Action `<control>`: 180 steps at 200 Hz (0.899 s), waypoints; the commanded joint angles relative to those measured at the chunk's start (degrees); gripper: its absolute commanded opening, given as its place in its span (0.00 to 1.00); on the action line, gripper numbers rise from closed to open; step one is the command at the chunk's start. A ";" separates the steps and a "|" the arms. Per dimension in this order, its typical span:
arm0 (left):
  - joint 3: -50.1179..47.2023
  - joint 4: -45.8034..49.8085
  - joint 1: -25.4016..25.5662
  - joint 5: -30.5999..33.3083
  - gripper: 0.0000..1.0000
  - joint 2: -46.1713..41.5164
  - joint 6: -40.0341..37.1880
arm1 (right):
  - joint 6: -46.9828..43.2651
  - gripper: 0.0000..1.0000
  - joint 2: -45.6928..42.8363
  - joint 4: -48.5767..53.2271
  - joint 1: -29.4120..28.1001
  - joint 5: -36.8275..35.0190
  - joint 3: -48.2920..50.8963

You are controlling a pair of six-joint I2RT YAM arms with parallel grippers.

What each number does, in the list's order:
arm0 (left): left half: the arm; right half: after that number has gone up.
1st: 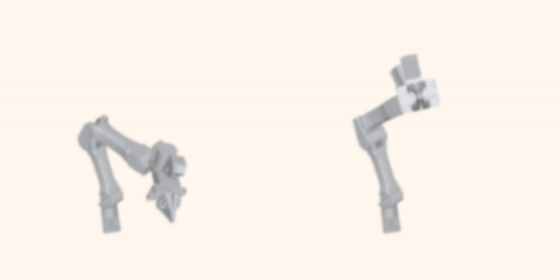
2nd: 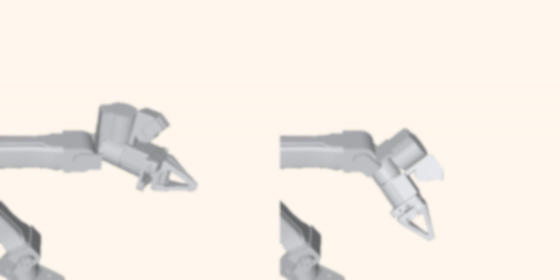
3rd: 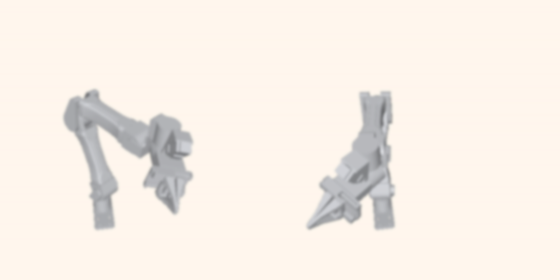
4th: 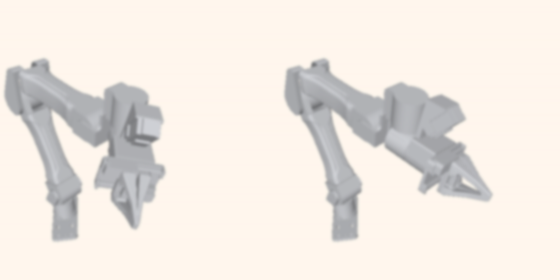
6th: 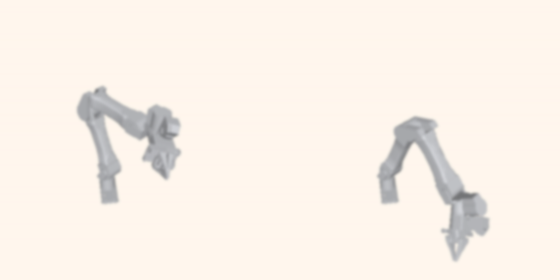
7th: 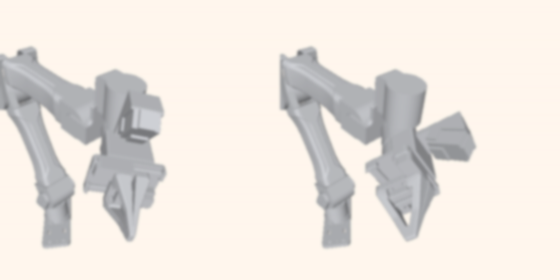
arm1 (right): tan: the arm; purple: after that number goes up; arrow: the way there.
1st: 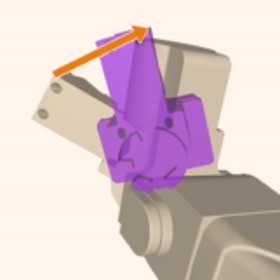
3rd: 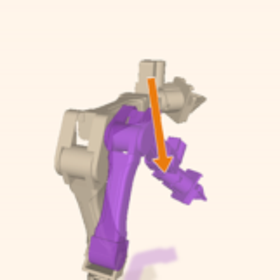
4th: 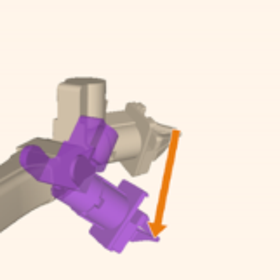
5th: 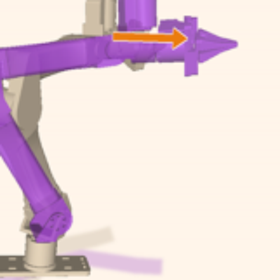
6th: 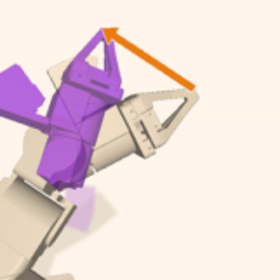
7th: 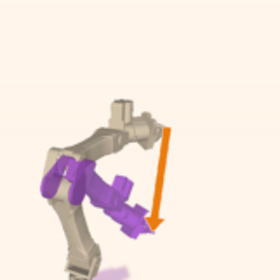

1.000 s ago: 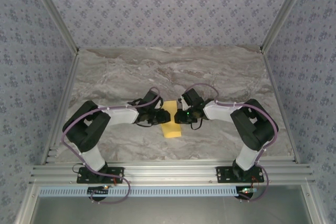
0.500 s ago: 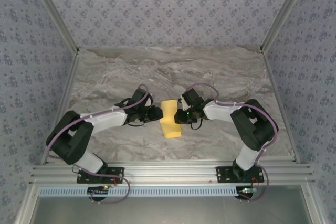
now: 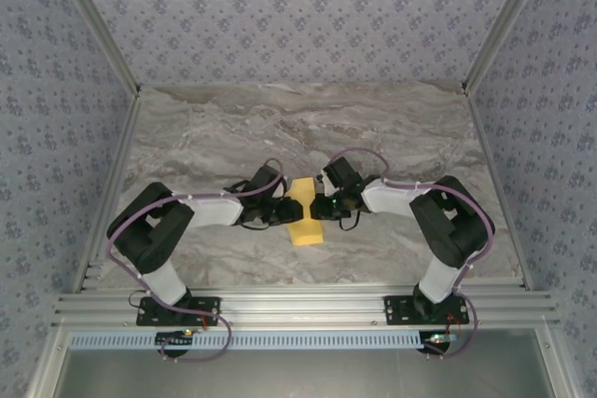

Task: Fold a paper plane with a square sheet of paper (fold left side to right side)
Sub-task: Hold the square sheet of paper at the center of the table.

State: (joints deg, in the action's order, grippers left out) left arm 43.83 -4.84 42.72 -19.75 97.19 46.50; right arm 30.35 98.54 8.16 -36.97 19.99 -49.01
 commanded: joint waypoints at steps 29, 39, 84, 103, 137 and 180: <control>-2.10 1.59 1.39 1.89 0.28 -0.19 0.83 | -0.42 0.17 -2.95 0.61 0.98 3.50 1.30; -2.81 1.59 1.49 2.27 0.27 -0.62 0.98 | -0.40 0.17 -3.64 -0.38 1.80 5.00 1.03; -4.02 1.86 1.58 3.06 0.27 -1.31 0.93 | 1.93 0.17 -1.84 -7.83 3.91 10.79 -1.31; -3.98 1.77 1.59 3.22 0.27 -1.38 0.88 | 2.24 0.17 1.18 -8.65 3.92 10.95 -3.28; -4.06 2.01 1.64 3.31 0.27 -1.47 0.58 | 2.39 0.16 6.28 -8.95 3.74 11.73 -6.57; -4.78 2.29 2.32 3.16 0.27 -3.33 -0.57 | 1.59 0.15 9.26 -2.98 3.66 7.31 -8.28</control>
State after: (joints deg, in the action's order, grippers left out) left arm 41.01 -7.14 44.03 -17.76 95.46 47.13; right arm 32.08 106.17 0.47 -33.08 29.50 -55.48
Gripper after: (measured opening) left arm 0.270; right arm 0.156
